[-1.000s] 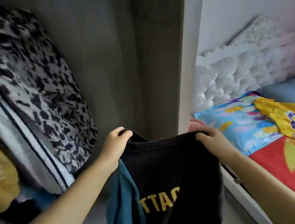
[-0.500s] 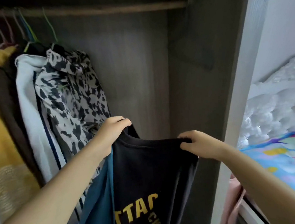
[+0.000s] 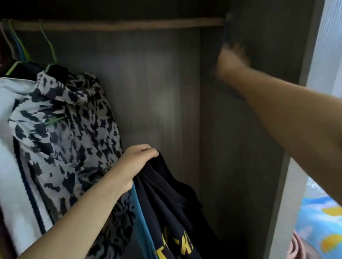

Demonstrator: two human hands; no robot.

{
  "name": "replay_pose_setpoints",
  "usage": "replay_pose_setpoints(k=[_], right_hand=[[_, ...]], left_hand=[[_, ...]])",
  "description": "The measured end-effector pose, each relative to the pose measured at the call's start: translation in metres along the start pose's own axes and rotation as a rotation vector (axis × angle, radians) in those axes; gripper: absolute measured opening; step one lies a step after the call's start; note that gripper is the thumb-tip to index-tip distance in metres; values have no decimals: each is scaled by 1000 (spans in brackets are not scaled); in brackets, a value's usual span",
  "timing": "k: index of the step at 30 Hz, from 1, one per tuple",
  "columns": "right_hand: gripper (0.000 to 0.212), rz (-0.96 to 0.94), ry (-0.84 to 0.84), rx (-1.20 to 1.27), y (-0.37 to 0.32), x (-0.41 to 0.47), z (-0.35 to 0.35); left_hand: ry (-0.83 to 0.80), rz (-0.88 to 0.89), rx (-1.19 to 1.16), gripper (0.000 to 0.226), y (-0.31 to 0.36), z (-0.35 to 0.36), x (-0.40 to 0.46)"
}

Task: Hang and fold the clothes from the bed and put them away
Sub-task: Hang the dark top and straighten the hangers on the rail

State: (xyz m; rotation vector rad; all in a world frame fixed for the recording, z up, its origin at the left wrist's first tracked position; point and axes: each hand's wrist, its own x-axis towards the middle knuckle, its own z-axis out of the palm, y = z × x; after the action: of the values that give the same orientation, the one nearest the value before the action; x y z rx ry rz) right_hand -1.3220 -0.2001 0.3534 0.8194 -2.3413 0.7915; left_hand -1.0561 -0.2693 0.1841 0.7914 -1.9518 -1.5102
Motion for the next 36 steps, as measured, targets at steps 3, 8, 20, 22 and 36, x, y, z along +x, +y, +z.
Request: replay_pose_setpoints(k=[3,8,20,22,36], right_hand=[[42,74,-3,-27,11,24,6],[38,100,41,-28,15,28,33],[13,112,28,1058,16,-90,99],[15,243,-87,1293,16,-125,109],[36,283,-145,1904,-32,-250,75]], left_hand=[[-11,47,-7,45,9,4,12],[-17,88,34,41,13,4,28],[-154,-91,311,25,-9,-39,43],[-159,-151,346,32,-22,-47,42],[-224,-104,241,38,-36,-69,40]])
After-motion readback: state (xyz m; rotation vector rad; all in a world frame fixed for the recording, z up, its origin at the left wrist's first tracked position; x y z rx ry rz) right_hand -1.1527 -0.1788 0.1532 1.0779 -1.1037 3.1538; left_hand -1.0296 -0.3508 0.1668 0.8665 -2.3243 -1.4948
